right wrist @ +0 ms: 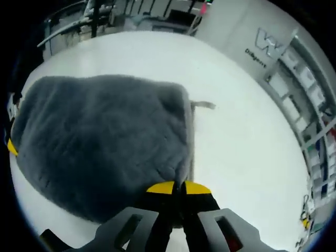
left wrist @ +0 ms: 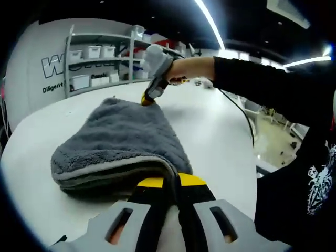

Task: Open the folded towel by lifting each exposed corner and separating the folded layers until the towel lies flat within the target outline without major curled edges

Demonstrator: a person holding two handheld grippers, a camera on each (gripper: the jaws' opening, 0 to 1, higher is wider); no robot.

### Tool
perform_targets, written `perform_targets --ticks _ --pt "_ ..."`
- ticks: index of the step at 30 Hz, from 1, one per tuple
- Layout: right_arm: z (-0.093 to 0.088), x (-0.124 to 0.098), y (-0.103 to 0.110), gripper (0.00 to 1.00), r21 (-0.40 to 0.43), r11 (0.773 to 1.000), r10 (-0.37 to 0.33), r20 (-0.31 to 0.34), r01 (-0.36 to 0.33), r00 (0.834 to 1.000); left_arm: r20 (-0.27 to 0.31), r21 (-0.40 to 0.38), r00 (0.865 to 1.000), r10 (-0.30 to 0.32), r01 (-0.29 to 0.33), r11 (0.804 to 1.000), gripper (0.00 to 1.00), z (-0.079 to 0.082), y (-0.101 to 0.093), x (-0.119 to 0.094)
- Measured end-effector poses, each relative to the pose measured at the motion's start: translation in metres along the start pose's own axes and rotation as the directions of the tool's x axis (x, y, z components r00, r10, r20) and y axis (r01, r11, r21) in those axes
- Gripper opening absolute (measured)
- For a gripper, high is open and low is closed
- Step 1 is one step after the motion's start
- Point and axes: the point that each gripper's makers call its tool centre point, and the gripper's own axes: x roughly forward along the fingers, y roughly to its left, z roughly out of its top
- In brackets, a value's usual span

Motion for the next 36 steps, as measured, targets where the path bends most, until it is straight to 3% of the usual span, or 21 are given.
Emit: perform_targets --ticks 4,8,17,26,29,34,36 --pt "0.016 0.010 0.000 0.00 -0.098 0.995 -0.018 0.004 0.019 1.000 0.014 0.028 0.999 0.029 -0.030 0.999 0.06 0.004 -0.007 0.008" --pt "0.032 0.018 0.000 0.00 -0.138 0.990 -0.010 0.027 0.014 1.000 0.041 0.073 0.997 0.061 -0.064 0.995 0.06 0.009 -0.015 0.017" --pt "0.052 0.029 0.003 0.00 -0.129 0.992 0.019 0.049 -0.013 0.999 0.046 0.183 0.995 0.086 -0.093 0.979 0.06 0.018 -0.029 0.033" --pt "0.080 0.041 0.013 0.00 -0.206 0.978 0.044 0.088 -0.025 0.995 0.068 0.253 0.992 0.106 -0.120 0.960 0.06 0.029 -0.036 0.055" --pt "0.086 0.043 0.017 0.00 -0.229 0.973 0.048 0.090 -0.027 0.995 0.064 0.293 0.991 0.117 -0.130 0.947 0.06 0.033 -0.039 0.063" --pt "0.099 0.051 0.016 0.00 -0.264 0.964 0.044 0.087 -0.019 0.995 0.072 0.379 0.986 0.152 -0.168 0.910 0.06 0.038 -0.042 0.075" --pt "0.102 0.052 0.016 0.00 -0.280 0.960 0.039 0.083 -0.014 0.996 0.070 0.382 0.986 0.154 -0.169 0.908 0.06 0.039 -0.041 0.075"
